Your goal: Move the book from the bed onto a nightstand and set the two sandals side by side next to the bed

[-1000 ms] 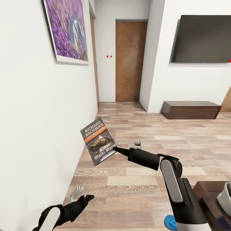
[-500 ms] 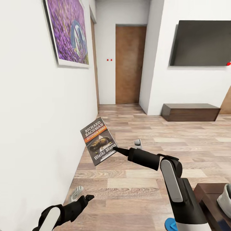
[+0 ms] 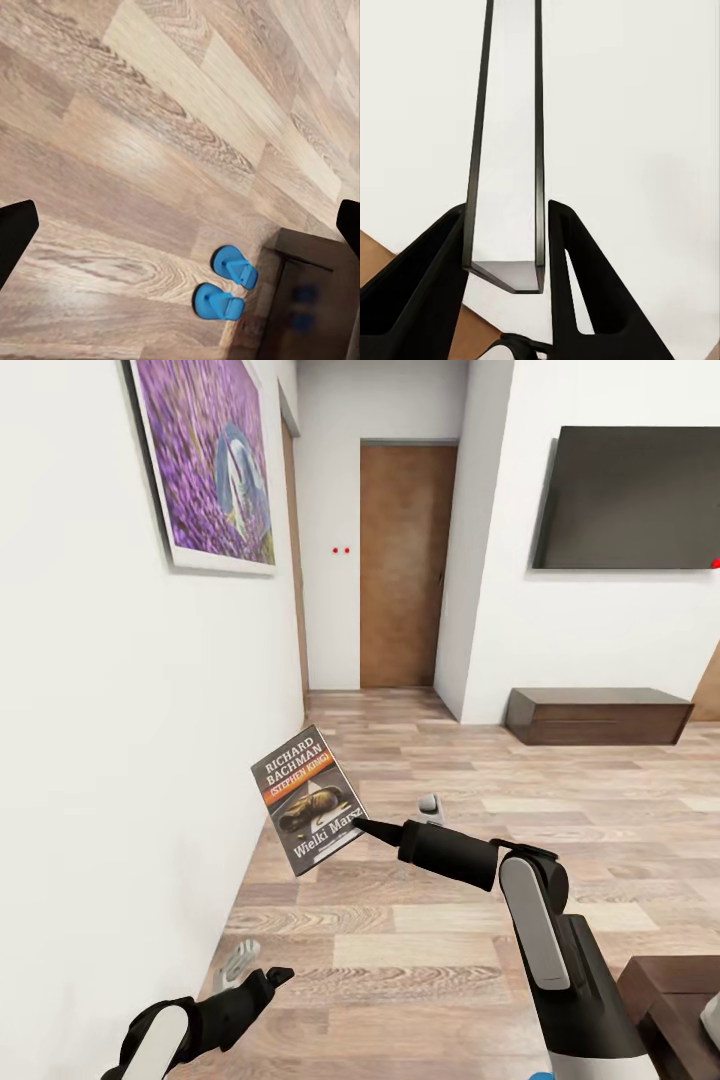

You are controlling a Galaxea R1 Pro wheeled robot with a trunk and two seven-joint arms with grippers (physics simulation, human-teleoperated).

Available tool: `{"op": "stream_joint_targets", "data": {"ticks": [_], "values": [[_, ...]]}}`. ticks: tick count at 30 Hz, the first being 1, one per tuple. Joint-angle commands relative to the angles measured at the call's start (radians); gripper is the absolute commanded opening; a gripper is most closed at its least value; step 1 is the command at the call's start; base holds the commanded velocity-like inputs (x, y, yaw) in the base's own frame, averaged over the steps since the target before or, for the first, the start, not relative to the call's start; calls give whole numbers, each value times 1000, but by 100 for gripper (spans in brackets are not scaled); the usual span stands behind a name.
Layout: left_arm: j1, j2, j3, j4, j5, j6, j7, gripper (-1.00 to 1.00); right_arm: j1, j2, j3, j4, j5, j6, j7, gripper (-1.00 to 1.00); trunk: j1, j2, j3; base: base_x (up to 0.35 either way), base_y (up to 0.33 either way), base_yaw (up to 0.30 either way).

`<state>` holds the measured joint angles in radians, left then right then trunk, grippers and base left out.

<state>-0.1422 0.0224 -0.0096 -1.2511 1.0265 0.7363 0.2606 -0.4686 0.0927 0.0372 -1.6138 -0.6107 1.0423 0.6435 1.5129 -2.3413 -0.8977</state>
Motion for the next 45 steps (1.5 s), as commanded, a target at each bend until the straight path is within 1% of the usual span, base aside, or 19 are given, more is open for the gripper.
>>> {"op": "stream_joint_targets", "data": {"ticks": [1,17,45], "values": [[0,1,-1,-1,11,2,9,100,-1,1,-2,0,2,5,6,-100,0,0,-1,317,0,0],[0,1,-1,-1,11,2,9,100,-1,1,-9,0,2,5,6,-100,0,0,-1,324,0,0],[0,1,-1,-1,11,2,9,100,1,1,-9,-1,2,5,7,-100,0,0,-1,327,0,0]]}}
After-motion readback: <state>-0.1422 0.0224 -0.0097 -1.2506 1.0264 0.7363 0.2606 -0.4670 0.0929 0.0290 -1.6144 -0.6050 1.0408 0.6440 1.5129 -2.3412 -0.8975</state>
